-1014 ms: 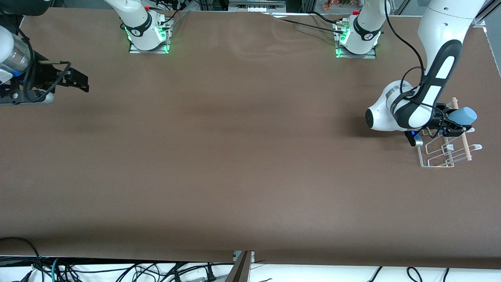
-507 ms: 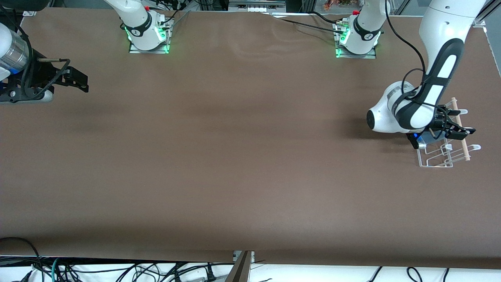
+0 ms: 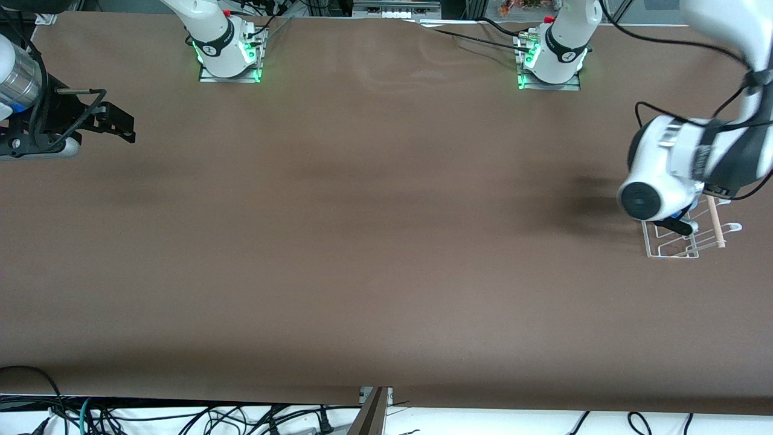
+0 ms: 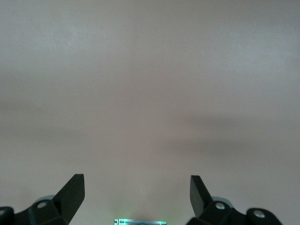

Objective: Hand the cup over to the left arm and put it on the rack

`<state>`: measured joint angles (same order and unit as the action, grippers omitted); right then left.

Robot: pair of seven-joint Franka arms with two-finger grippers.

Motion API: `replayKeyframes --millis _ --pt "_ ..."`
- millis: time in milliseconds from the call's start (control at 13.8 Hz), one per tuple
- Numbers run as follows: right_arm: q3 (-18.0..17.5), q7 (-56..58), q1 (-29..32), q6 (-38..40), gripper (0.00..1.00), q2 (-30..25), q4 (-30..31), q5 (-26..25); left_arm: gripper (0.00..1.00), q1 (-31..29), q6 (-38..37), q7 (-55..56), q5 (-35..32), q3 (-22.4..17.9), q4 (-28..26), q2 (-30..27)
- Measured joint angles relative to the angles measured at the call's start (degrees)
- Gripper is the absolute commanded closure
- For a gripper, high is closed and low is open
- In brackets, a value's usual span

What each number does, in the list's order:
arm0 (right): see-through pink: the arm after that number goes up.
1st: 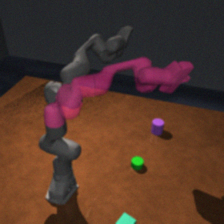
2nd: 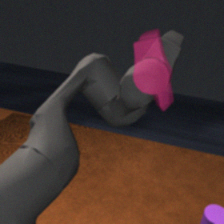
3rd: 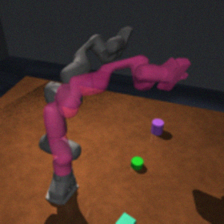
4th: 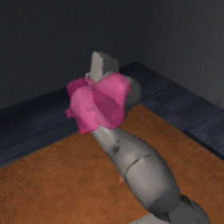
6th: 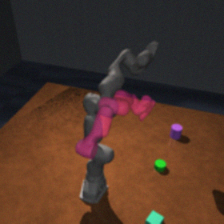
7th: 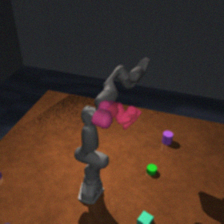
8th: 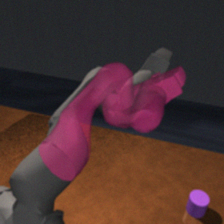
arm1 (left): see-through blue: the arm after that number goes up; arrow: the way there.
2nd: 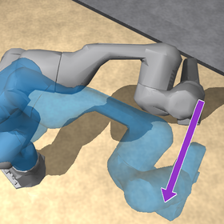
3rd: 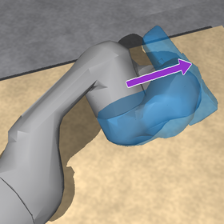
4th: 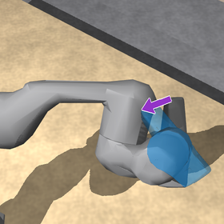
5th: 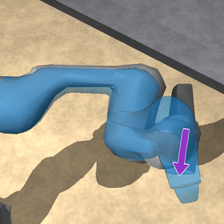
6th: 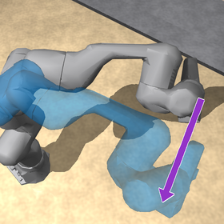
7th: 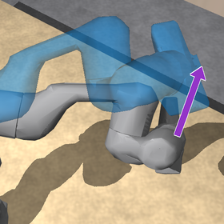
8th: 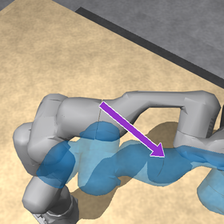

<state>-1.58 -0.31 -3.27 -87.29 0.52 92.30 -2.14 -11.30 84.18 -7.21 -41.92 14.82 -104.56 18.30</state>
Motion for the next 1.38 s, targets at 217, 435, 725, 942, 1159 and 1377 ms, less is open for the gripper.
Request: replayKeyframes --millis 217,435,725,942,1159,1377 --pt "0.0 0.1 0.0 -0.1 0.01 0.1 -0.2 0.0 0.00 -0.3 0.1 3.1 16.8 0.3 6.4 -1.1" --pt "-0.1 0.1 0.0 -0.6 0.01 0.2 -0.5 0.0 0.00 -0.2 0.3 3.9 34.2 0.6 15.0 -1.1" --pt "-0.2 0.1 -0.1 -0.8 0.01 0.3 -0.5 0.0 0.00 -0.3 1.1 3.9 36.3 0.8 24.8 -1.2" --pt "-0.2 0.1 -0.1 -0.8 0.01 0.3 -0.6 0.0 0.00 -0.5 1.5 3.9 36.5 0.5 30.7 -1.8" --pt "-0.2 0.1 -0.1 -0.8 0.01 0.4 -0.7 0.0 0.00 3.0 7.3 4.3 37.8 -4.7 26.2 -4.2" --pt "-0.2 0.1 -0.1 -0.8 0.01 0.4 -0.8 0.0 0.00 8.1 17.0 5.6 39.2 -10.2 11.6 -12.9"
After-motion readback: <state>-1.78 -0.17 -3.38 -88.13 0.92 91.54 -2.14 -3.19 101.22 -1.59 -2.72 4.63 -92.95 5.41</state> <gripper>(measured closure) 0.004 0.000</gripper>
